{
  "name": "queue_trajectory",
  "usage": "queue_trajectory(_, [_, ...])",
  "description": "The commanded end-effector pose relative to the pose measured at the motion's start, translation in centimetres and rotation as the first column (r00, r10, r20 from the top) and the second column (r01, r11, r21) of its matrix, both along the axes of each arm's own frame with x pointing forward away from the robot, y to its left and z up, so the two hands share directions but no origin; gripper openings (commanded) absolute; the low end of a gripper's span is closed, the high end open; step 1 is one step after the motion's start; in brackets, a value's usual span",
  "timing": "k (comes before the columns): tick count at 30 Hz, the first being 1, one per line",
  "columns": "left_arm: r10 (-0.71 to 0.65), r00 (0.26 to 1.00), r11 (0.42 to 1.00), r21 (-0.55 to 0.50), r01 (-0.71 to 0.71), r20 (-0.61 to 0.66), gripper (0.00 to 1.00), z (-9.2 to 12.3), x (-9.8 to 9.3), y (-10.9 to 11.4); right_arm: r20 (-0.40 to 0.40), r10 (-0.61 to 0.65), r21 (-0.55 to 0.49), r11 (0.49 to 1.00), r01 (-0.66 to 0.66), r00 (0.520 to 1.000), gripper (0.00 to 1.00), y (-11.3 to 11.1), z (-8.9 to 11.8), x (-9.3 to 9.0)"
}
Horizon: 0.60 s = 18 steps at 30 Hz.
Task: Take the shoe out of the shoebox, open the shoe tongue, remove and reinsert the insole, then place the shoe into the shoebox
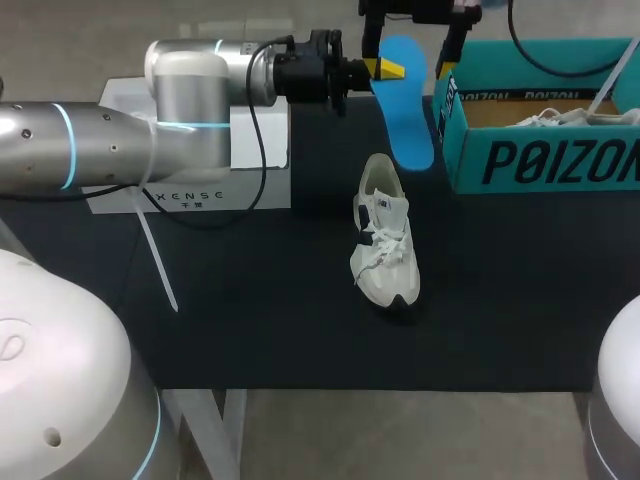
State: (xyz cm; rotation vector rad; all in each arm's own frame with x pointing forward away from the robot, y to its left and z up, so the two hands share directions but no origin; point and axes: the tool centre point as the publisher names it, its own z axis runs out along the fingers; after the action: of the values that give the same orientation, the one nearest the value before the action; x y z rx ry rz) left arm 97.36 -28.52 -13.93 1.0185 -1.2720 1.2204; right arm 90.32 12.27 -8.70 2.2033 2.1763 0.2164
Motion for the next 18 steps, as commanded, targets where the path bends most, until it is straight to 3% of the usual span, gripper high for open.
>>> queue_trajectory(1, [0.000, 1.000, 1.000, 0.000, 0.000, 0.001, 0.00, 0.00, -0.06, 0.14, 0.001, -0.003, 0.000, 1.000, 0.003, 1.000, 1.00, 0.09, -0.03, 0.02])
queue_trajectory(18, [0.013, 1.000, 1.000, 0.006, -0.013, -0.009, 0.00, 0.03, -0.11, 0.21, 0.008, 0.001, 0.004, 1.000, -0.001, 1.000, 1.00, 0.17, 0.21, 0.01])
